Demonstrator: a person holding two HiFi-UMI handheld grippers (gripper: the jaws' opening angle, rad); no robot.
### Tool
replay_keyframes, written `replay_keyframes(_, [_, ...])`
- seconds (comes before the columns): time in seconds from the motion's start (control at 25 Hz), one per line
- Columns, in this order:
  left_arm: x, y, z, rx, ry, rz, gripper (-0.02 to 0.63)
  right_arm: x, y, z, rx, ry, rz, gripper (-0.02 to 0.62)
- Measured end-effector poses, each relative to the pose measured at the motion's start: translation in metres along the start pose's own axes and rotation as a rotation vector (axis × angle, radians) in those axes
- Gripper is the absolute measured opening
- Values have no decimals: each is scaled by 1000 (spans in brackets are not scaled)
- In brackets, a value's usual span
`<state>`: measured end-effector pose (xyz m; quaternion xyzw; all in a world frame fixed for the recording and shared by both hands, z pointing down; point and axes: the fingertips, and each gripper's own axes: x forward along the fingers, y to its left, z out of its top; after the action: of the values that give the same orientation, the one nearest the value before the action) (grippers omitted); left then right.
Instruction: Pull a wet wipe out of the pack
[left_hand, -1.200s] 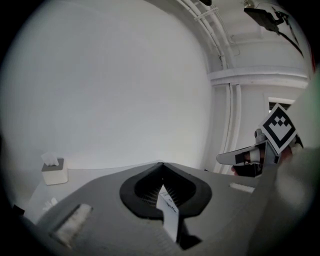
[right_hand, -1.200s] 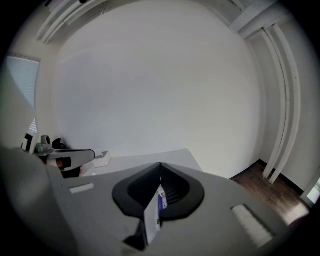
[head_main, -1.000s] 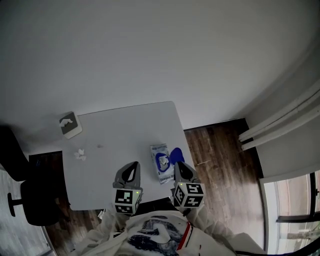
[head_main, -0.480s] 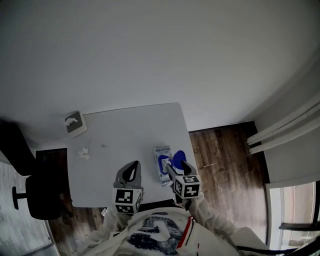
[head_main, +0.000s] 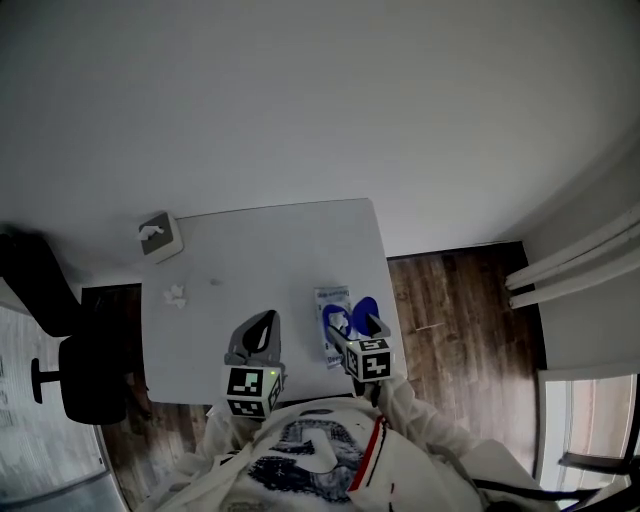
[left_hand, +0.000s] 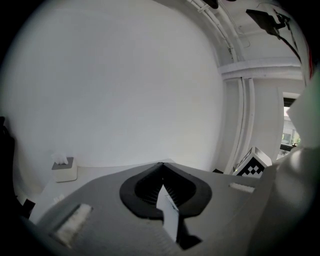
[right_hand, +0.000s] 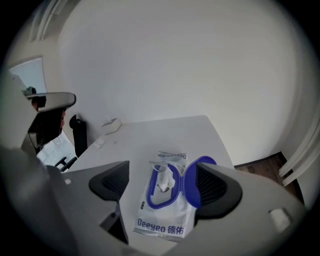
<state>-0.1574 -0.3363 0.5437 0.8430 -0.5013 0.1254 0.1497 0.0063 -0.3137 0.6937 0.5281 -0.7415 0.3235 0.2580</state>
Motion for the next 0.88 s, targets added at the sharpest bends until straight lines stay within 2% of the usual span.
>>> replay_keyframes(0.16, [-2,6,3,-3,-1,26,5,12,4,-9,-63,48,12,408])
replay_keyframes(0.32, [-2,9,0,-7,11,44,5,23,6,-15,-65,64,44,399])
replay_keyframes(0.52, [-3,6,-3,-12,22,54,5,31,5,-26,-88,97,55,339])
replay_keyframes(0.88, [1,14,-1,-23,25,103,5,45,0,-30,-104,136,80,271])
